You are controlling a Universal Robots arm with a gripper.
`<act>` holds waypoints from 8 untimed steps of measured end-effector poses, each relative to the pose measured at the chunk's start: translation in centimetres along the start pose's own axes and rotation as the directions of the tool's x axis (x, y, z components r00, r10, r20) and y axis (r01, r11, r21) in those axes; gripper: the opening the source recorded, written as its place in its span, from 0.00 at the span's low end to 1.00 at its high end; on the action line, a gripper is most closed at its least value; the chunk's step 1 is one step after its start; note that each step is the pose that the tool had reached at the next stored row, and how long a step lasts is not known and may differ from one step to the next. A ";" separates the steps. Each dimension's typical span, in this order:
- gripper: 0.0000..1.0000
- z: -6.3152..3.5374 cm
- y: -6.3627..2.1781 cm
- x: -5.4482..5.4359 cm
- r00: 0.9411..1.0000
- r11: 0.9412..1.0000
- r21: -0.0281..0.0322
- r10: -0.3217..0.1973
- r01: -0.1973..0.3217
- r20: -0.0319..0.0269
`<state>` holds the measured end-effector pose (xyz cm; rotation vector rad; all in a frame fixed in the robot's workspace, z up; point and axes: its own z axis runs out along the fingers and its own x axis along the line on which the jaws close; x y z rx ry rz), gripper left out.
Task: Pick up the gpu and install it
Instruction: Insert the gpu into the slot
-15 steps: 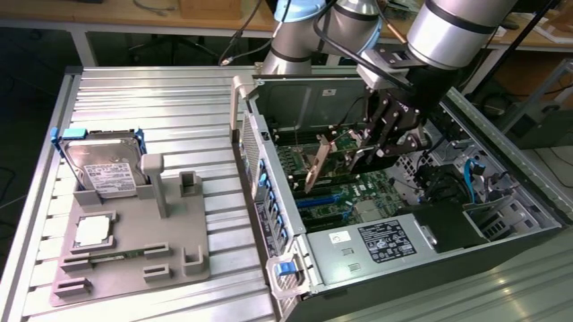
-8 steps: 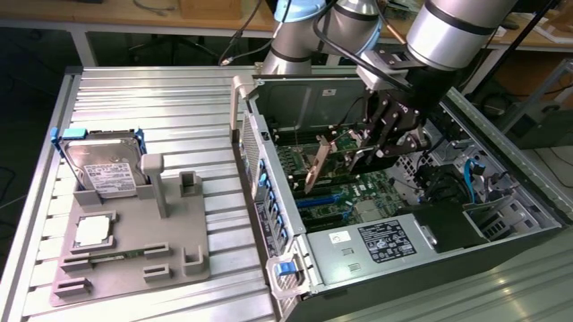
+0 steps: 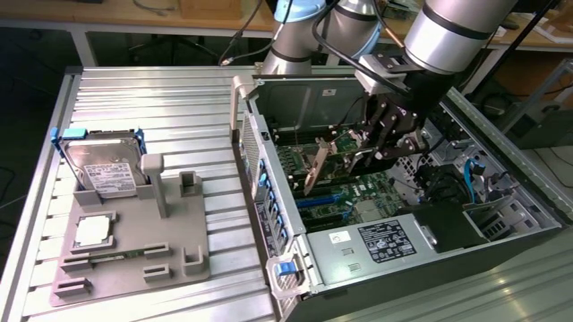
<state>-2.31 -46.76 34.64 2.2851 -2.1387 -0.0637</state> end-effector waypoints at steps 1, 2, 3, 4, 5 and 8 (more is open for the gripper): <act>0.27 0.02 0.00 0.0 1.000 1.000 0.000 0.000 0.000 0.000; 0.27 0.04 0.00 0.0 1.000 1.000 0.000 0.000 0.000 0.000; 0.27 0.06 0.00 0.0 1.000 1.000 0.000 0.000 0.000 0.000; 0.27 0.08 0.00 0.0 1.000 1.000 0.000 0.000 0.000 0.000; 0.27 0.10 0.00 0.0 1.000 1.000 0.000 0.000 0.000 0.000; 0.27 0.17 -0.01 0.0 1.000 1.000 0.000 0.000 0.000 0.000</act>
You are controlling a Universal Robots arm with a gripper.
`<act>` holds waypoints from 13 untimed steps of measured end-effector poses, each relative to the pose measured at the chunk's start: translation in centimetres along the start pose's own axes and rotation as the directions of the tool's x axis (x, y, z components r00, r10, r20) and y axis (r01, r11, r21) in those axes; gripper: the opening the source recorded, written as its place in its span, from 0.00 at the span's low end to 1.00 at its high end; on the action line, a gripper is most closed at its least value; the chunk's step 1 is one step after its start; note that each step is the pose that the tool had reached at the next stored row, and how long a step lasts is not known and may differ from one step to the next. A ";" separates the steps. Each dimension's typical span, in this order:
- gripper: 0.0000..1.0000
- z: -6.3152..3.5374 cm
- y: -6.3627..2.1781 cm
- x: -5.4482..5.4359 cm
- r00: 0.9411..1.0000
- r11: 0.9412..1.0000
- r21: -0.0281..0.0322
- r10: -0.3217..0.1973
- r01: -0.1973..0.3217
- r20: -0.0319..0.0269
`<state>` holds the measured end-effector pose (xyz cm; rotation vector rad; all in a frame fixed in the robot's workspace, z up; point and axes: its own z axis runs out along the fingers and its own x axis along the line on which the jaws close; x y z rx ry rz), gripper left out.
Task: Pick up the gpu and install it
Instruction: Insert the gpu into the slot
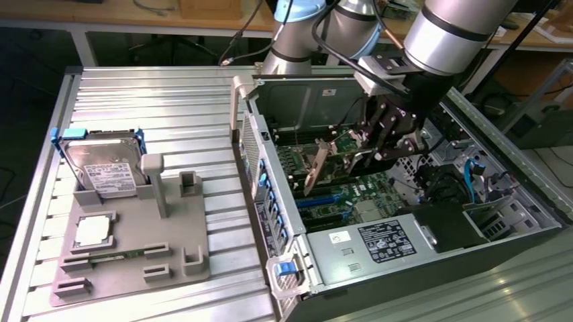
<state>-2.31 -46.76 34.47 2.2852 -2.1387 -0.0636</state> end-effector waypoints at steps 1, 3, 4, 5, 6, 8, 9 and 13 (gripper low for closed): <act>0.27 0.02 0.00 0.0 1.000 1.000 0.000 0.000 0.000 0.000; 0.27 0.07 0.00 0.0 1.000 1.000 0.000 0.000 0.000 0.000; 0.27 0.10 0.00 0.0 1.000 1.000 0.000 0.000 0.000 0.000; 0.27 0.13 0.00 0.0 1.000 1.000 0.000 0.000 0.000 0.000; 0.27 0.15 0.00 0.0 1.000 1.000 0.000 0.000 0.000 0.000; 0.27 0.19 -0.01 0.0 1.000 1.000 0.000 0.000 0.000 0.000; 0.27 0.21 0.00 0.0 1.000 1.000 0.000 0.000 0.000 0.000; 0.27 0.29 -0.01 0.0 1.000 1.000 0.001 0.000 0.000 0.000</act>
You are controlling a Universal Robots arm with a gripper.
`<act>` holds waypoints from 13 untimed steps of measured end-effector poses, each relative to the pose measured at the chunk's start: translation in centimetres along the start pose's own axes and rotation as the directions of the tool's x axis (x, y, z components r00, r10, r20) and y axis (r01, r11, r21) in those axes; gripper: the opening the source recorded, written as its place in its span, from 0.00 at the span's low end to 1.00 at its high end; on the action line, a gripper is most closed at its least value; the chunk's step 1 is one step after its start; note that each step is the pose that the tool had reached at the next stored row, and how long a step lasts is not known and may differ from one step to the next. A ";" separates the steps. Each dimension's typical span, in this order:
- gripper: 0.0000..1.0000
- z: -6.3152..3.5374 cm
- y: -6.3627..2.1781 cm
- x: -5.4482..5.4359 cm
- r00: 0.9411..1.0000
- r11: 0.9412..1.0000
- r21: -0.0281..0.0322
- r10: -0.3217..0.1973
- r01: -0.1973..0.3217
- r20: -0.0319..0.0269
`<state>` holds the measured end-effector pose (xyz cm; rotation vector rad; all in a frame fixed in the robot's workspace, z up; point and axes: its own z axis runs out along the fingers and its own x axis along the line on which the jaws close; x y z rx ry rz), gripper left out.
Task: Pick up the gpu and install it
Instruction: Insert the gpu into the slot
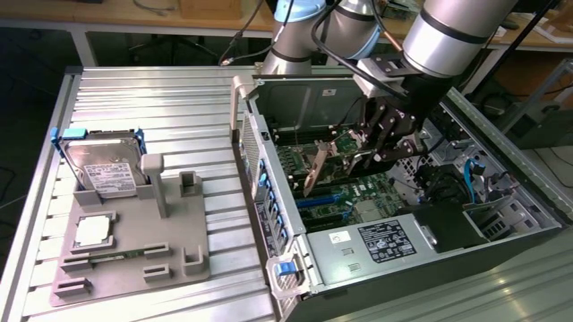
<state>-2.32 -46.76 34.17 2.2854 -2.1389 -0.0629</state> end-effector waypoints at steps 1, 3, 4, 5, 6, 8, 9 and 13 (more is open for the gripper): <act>0.27 0.02 0.00 0.0 1.000 1.000 0.000 0.000 0.000 0.000; 0.27 0.06 0.00 0.0 1.000 1.000 0.000 0.000 0.000 0.000; 0.27 0.07 0.00 0.0 1.000 1.000 0.000 0.000 0.000 0.000; 0.27 0.09 0.00 0.0 1.000 1.000 0.000 0.000 0.000 0.000; 0.27 0.11 0.00 0.0 1.000 1.000 0.000 0.000 0.000 0.000; 0.27 0.21 -0.01 0.0 1.000 1.000 0.000 0.000 0.000 0.000; 0.27 0.30 -0.01 0.0 1.000 1.000 0.000 0.000 0.000 0.000; 0.27 0.36 -0.01 0.0 1.000 1.000 0.000 0.000 0.000 0.000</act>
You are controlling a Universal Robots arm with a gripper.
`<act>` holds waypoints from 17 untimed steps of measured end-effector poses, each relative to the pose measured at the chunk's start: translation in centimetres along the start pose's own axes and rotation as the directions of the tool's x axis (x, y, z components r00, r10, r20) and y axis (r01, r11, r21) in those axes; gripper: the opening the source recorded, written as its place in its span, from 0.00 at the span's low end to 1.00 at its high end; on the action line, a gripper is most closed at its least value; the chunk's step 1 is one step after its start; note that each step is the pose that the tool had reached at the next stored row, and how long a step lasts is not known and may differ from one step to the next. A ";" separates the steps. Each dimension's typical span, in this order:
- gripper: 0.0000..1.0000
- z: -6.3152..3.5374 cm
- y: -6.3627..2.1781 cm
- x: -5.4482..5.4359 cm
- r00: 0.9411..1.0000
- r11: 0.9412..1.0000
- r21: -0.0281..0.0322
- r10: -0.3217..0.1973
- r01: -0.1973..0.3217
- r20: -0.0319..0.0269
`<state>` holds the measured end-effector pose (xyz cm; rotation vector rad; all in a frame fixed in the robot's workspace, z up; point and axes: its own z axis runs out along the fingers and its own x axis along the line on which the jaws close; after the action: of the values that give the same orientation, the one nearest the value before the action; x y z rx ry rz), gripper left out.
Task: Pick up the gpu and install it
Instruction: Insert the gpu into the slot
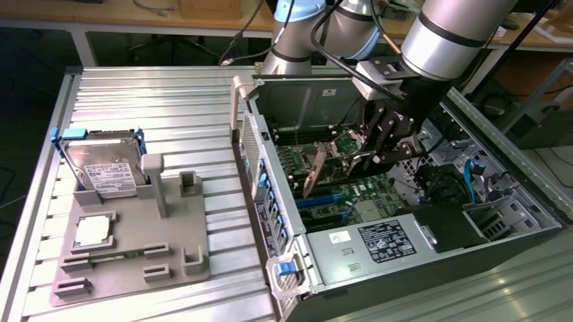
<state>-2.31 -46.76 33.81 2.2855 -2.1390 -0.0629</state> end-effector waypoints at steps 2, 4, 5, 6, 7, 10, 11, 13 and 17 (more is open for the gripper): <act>0.27 0.04 0.00 0.0 1.000 1.000 0.000 0.000 0.000 0.000; 0.27 0.08 0.00 0.0 1.000 1.000 0.000 0.000 0.000 0.000; 0.27 0.09 0.00 0.0 1.000 1.000 0.000 0.000 0.000 0.000; 0.27 0.12 0.00 0.0 1.000 1.000 0.000 0.000 0.000 0.000; 0.27 0.14 0.00 0.0 1.000 1.000 0.000 0.000 0.000 0.000; 0.27 0.21 -0.01 0.0 1.000 1.000 0.000 0.000 0.000 0.000; 0.27 0.23 -0.01 0.0 1.000 1.000 0.000 0.000 0.000 0.000; 0.27 0.28 -0.01 0.0 1.000 1.000 0.000 0.000 0.000 0.000; 0.27 0.37 -0.01 0.0 1.000 1.000 0.000 0.000 0.000 0.000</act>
<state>-2.31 -46.76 33.44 2.2857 -2.1392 -0.0626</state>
